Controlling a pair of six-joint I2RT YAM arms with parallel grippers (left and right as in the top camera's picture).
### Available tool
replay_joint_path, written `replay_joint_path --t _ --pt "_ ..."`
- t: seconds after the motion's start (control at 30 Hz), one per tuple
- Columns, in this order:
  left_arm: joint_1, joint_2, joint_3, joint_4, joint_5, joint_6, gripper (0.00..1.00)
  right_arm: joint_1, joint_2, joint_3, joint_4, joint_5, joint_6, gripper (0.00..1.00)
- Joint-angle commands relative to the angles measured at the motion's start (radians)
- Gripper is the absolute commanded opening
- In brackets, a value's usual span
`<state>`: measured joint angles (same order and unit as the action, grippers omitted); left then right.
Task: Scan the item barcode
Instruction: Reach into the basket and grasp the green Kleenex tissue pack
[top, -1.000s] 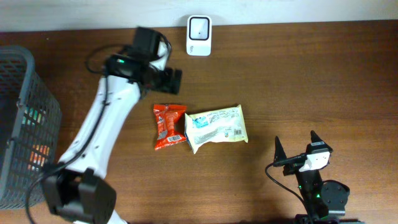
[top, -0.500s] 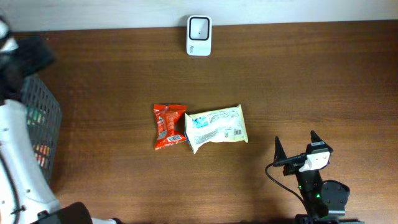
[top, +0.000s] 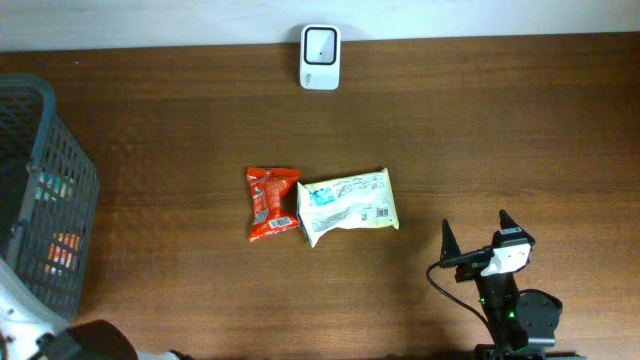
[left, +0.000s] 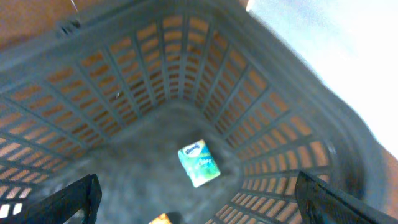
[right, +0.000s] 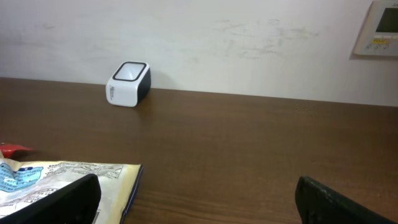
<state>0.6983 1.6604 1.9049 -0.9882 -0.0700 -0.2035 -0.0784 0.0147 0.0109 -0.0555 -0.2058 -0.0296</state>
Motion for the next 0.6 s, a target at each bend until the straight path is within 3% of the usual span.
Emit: replay_joint_path --t 0.0,0.23,0.57 --pt "0.003 0.112 0.007 -0.042 -0.005 -0.013 0.97 0.006 -0.008 -0.005 -0.005 0.008 0.005 0.99" --pt "0.002 0.244 -0.090 -0.026 0.038 -0.012 0.98 0.006 -0.008 -0.005 -0.005 0.008 0.005 0.99" --pt "0.003 0.259 -0.354 0.257 0.105 -0.005 0.97 0.006 -0.008 -0.005 -0.005 0.008 0.005 0.99"
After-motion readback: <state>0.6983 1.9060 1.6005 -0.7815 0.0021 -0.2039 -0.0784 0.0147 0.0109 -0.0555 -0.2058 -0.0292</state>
